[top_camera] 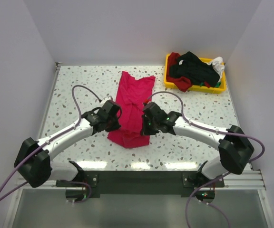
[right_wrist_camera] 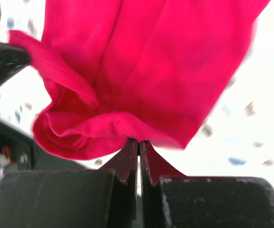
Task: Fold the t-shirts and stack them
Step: Fold the tshirt
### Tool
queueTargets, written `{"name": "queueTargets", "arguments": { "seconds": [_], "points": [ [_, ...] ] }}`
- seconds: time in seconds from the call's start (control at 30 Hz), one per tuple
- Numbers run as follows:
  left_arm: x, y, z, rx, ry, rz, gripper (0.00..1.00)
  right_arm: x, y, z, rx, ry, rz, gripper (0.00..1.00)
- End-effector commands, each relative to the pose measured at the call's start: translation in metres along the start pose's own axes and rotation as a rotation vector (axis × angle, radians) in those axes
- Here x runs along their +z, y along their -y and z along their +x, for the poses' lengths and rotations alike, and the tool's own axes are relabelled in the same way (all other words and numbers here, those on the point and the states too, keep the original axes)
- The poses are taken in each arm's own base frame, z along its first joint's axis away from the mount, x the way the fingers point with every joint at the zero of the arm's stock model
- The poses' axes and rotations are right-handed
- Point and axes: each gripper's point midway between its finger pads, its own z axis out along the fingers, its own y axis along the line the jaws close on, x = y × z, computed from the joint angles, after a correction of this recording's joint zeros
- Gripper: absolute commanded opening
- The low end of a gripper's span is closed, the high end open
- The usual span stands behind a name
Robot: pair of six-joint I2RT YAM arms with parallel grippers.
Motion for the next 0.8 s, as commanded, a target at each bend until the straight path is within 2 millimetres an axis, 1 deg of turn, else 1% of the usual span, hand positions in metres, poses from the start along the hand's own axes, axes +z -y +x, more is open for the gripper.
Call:
{"name": "queueTargets", "arguments": {
  "seconds": [0.0, 0.03, 0.07, 0.1, 0.13, 0.17, 0.2, 0.23, 0.27, 0.3, 0.33, 0.37, 0.4, 0.43, 0.47, 0.5, 0.53, 0.57, 0.6, 0.63, 0.7, 0.77],
  "points": [
    [-0.004, 0.026, -0.072, -0.018, 0.209, 0.042, 0.0, 0.01, 0.02, -0.048, -0.044, 0.082, 0.046, 0.0],
    [0.001, 0.027, -0.079, -0.023, 0.216, 0.04, 0.0, 0.014, 0.019, -0.06, -0.066, 0.089, 0.047, 0.0],
    [0.003, 0.025, -0.09, -0.042, 0.225, 0.042, 0.0, 0.015, 0.02, -0.068, -0.072, 0.098, 0.05, 0.0],
    [0.002, 0.03, -0.101, -0.035, 0.241, 0.054, 0.0, 0.016, 0.025, -0.08, -0.07, 0.125, 0.071, 0.0],
    [0.007, 0.033, -0.108, -0.035, 0.255, 0.06, 0.0, 0.014, 0.022, -0.093, -0.08, 0.153, 0.068, 0.0],
    [0.007, 0.037, -0.117, -0.041, 0.268, 0.07, 0.0, 0.02, 0.026, -0.098, -0.08, 0.153, 0.08, 0.0],
    [0.009, 0.039, -0.121, -0.03, 0.274, 0.077, 0.0, 0.021, 0.032, -0.107, -0.07, 0.163, 0.091, 0.0],
    [0.017, 0.041, -0.124, -0.027, 0.271, 0.077, 0.0, 0.019, 0.032, -0.118, -0.074, 0.176, 0.09, 0.0],
    [0.018, 0.042, -0.133, -0.035, 0.283, 0.078, 0.0, 0.025, 0.037, -0.12, -0.073, 0.165, 0.105, 0.0],
    [0.022, 0.042, -0.136, -0.03, 0.279, 0.071, 0.0, 0.026, 0.043, -0.126, -0.063, 0.169, 0.115, 0.0],
    [0.032, 0.04, -0.137, -0.03, 0.261, 0.058, 0.0, 0.026, 0.042, -0.133, -0.071, 0.173, 0.112, 0.0],
    [0.034, 0.04, -0.147, -0.041, 0.271, 0.058, 0.0, 0.028, 0.044, -0.136, -0.069, 0.174, 0.117, 0.0],
    [0.038, 0.04, -0.15, -0.034, 0.273, 0.056, 0.0, 0.035, 0.052, -0.137, -0.059, 0.157, 0.135, 0.0],
    [0.047, 0.041, -0.153, -0.036, 0.271, 0.059, 0.0, 0.035, 0.054, -0.141, -0.054, 0.151, 0.141, 0.0],
    [0.05, 0.042, -0.16, -0.039, 0.279, 0.064, 0.0, 0.037, 0.056, -0.142, -0.049, 0.148, 0.145, 0.0],
    [0.061, 0.039, -0.16, -0.04, 0.259, 0.048, 0.0, 0.042, 0.06, -0.146, -0.04, 0.146, 0.148, 0.0],
    [0.064, 0.041, -0.161, -0.034, 0.254, 0.049, 0.0, 0.044, 0.061, -0.149, -0.037, 0.15, 0.149, 0.0],
    [0.065, 0.041, -0.168, -0.039, 0.263, 0.043, 0.0, 0.045, 0.065, -0.151, -0.031, 0.154, 0.159, 0.0],
    [0.07, 0.04, -0.168, -0.041, 0.254, 0.031, 0.0, 0.051, 0.072, -0.153, -0.022, 0.15, 0.174, 0.0],
    [0.077, 0.036, -0.167, -0.041, 0.241, 0.01, 0.0, 0.052, 0.073, -0.158, -0.018, 0.154, 0.181, 0.0],
    [0.081, 0.034, -0.171, -0.044, 0.244, 0.0, 0.0, 0.059, 0.084, -0.166, 0.002, 0.153, 0.196, 0.0],
    [0.09, 0.029, -0.172, -0.051, 0.237, -0.022, 0.0, 0.064, 0.085, -0.17, 0.008, 0.153, 0.179, 0.0]
  ]
}}
